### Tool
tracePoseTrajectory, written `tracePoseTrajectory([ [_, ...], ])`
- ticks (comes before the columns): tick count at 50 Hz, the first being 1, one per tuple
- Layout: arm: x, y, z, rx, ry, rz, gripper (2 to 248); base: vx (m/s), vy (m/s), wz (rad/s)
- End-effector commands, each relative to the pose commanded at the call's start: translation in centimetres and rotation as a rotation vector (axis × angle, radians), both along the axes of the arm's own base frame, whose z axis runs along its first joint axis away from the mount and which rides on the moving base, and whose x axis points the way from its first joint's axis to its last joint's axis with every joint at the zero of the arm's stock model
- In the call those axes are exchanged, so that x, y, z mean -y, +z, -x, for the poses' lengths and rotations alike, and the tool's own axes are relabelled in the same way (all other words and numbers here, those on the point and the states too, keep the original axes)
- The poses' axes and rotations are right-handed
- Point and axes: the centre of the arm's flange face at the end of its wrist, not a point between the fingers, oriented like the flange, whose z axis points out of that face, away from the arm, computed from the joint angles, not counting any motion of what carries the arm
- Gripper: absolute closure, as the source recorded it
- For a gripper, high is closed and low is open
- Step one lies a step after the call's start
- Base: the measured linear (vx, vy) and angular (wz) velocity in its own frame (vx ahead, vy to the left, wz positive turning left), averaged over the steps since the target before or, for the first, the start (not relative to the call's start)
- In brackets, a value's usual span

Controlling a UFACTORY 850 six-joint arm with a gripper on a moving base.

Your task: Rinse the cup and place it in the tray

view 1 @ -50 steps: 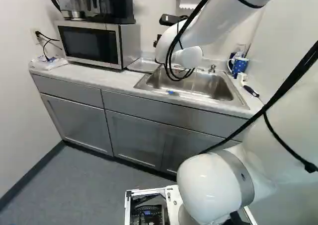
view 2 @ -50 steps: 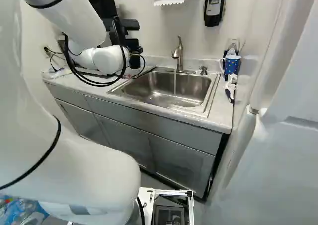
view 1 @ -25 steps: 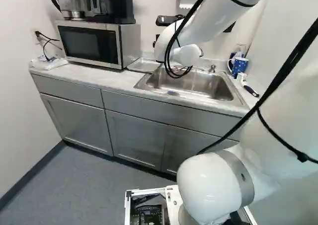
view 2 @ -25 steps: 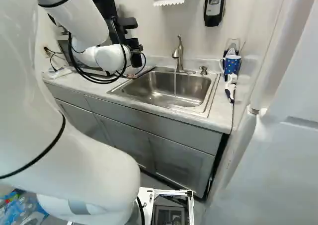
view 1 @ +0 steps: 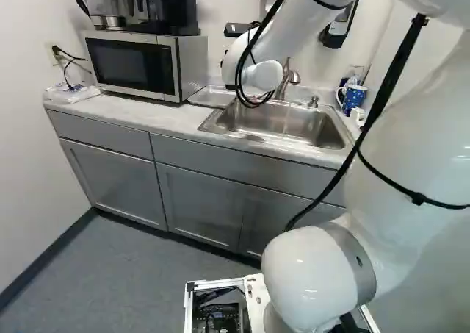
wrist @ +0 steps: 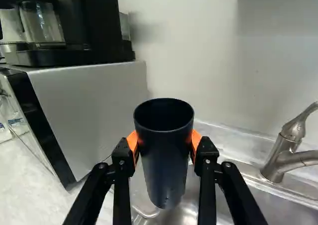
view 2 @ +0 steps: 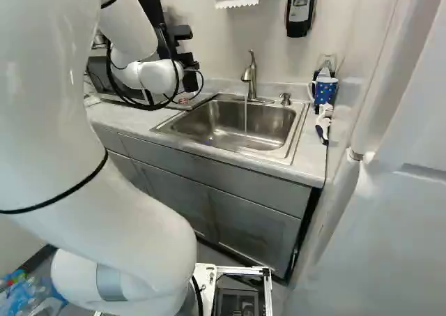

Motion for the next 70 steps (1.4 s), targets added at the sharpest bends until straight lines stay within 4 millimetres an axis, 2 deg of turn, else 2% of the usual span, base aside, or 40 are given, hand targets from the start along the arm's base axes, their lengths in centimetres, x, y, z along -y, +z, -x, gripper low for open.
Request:
tracePoseTrajectory([
  [19, -0.9, -0.7, -4.0, 0.013, 0.005, -0.001, 128, 0.000, 0.000, 0.000],
  [70, -3.1, -7.3, -14.6, -0.051, 0.015, 0.008, 128, 0.000, 0.000, 0.000],
])
